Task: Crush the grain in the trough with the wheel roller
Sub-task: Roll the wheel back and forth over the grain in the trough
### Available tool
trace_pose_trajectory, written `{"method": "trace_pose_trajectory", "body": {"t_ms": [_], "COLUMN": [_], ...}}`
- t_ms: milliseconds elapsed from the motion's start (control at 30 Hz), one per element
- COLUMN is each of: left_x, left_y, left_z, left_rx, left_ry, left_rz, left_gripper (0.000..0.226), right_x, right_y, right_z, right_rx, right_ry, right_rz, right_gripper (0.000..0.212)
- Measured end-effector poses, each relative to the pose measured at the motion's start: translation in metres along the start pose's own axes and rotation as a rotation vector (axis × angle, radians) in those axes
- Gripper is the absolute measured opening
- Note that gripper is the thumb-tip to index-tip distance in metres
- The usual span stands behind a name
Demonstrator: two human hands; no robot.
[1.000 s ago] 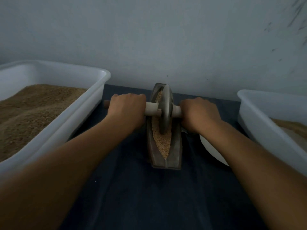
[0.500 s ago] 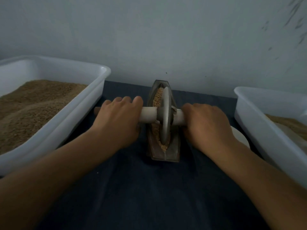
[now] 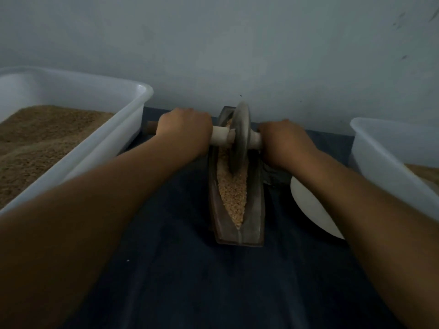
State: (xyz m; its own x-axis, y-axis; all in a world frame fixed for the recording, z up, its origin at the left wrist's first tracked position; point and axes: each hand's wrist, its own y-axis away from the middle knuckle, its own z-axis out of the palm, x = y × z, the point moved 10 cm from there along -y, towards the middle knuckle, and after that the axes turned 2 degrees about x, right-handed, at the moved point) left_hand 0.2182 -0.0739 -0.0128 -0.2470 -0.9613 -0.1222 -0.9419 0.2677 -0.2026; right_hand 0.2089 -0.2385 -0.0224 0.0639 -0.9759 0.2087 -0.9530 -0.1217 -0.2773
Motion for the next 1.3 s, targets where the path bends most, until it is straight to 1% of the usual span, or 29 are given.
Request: {"method": "trace_pose_trajectory", "body": {"t_ms": [167,233,333,433,533,633,700,833,967,1133,1233,1300], "left_x": [-0.002,-0.002,-0.001,-0.004,-0.002,0.002,0.004,0.006,0.006,0.001,0.001,0.000], "left_y": [-0.022,-0.025,-0.023,-0.013,0.005,0.027,0.042,0.069,0.083,0.081,0.071,0.060], "left_z": [0.007,0.007,0.006,0.008,0.005,-0.002,-0.007,-0.016,-0.021,-0.017,-0.011,-0.008], "left_rx": [-0.109,-0.120,-0.118,-0.107,-0.032,0.032,0.056,0.115,0.120,0.078,0.075,0.086], "left_ry": [0.016,0.023,0.030,0.042,0.063,0.050,0.037,0.035,0.041,0.028,0.030,0.030], "left_rz": [-0.047,-0.053,-0.042,-0.038,0.002,0.041,0.075,0.123,0.154,0.127,0.089,0.059], "left_gripper": [0.045,0.046,0.048,0.049,0.039,0.030,0.035,0.038,0.039,0.040,0.033,0.032], "right_x": [0.003,0.003,0.005,0.002,-0.003,-0.009,-0.015,-0.026,-0.030,-0.032,-0.026,-0.022], "right_y": [-0.030,-0.032,-0.026,-0.009,0.017,0.043,0.062,0.091,0.107,0.110,0.095,0.081], "right_z": [0.013,0.014,0.010,0.000,-0.013,-0.023,-0.030,-0.045,-0.056,-0.060,-0.049,-0.042], "right_rx": [-0.230,-0.239,-0.174,-0.055,0.053,0.083,0.127,0.222,0.263,0.320,0.269,0.240], "right_ry": [0.022,0.011,-0.014,-0.032,-0.045,-0.033,-0.019,-0.009,-0.010,-0.029,-0.011,0.007], "right_rz": [-0.001,0.002,0.023,0.025,0.020,0.019,0.001,-0.043,-0.072,-0.082,-0.065,-0.043], "right_gripper": [0.038,0.039,0.033,0.026,0.019,0.021,0.022,0.015,0.019,0.022,0.018,0.023]}}
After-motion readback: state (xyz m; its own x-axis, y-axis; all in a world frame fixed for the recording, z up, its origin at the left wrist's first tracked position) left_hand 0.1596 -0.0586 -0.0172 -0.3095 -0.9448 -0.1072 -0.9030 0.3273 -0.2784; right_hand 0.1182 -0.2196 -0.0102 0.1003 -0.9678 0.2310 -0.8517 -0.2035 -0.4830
